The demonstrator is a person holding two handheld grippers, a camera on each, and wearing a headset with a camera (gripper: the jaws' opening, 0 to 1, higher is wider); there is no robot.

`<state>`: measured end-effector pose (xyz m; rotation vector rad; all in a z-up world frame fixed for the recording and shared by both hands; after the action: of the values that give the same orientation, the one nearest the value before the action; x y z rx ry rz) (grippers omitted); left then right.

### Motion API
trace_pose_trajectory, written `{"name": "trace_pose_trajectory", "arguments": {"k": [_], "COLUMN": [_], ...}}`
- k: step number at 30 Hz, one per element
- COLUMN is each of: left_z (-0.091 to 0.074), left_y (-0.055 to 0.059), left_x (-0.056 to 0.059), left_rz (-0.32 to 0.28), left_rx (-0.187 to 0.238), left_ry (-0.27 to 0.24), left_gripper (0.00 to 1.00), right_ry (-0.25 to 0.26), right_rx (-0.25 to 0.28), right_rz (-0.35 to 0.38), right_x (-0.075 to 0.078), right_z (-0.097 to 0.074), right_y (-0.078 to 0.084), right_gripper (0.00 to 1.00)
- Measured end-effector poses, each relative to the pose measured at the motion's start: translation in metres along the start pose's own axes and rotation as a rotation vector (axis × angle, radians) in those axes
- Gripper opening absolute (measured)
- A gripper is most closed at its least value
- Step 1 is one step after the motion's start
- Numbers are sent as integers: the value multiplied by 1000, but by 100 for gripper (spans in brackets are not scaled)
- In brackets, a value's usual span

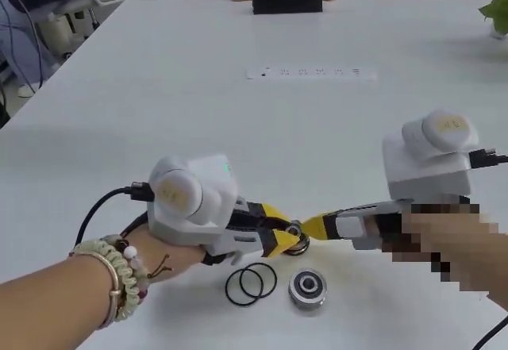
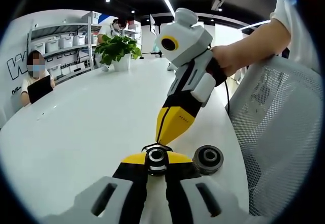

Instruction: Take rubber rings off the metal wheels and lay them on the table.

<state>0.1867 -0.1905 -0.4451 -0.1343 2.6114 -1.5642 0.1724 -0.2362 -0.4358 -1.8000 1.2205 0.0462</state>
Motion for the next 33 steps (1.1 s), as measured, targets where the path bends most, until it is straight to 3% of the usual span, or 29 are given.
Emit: {"name": "trace_pose_trajectory", "arguments": {"k": [9,10,11,12,13,15,22,29,33], "left_z": [0,0,0,0,0,0,0,0,0], "left_y": [0,0,0,0,0,0,0,-1,-1], "left_x": [0,0,0,0,0,0,0,0,1], "left_rz": [-2,-2,-2,-6,-6,-6,-16,-16,-28], "left_rx": [0,0,0,2,2,2,8,5,4], "left_ry": [0,-1,-1,-2,-2,-2,-7,-6,16], "left_gripper": [7,7,7,7,7,7,7,7,11], "right_ry": [-22,-49,-79,-45,-11,-35,1,36,68], "right_rx": [17,31,100,38,42,45,37,-8,-44], "right_rz": [-7,-7,7,13,-71,-6,10,-11,-69], "right_x": [-5,-10,-15,-13,-7,-9,2,8,11], "right_z": [0,0,0,-1,0,1,1,4,7], "right_y": [-5,-7,-18,-11,-12,-11,-9,-1,3], "right_gripper": [0,0,0,0,0,0,0,0,0]}}
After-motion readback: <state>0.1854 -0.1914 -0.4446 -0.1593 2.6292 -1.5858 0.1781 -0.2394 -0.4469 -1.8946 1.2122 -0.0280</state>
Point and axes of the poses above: the centre of the closed fingertips' face, and the gripper's own axes: z roughly forward along the fingers, x roughly to its right, y roughly out of its underside, the point moved 3 cm from there along -z, roughly backward along the fingers
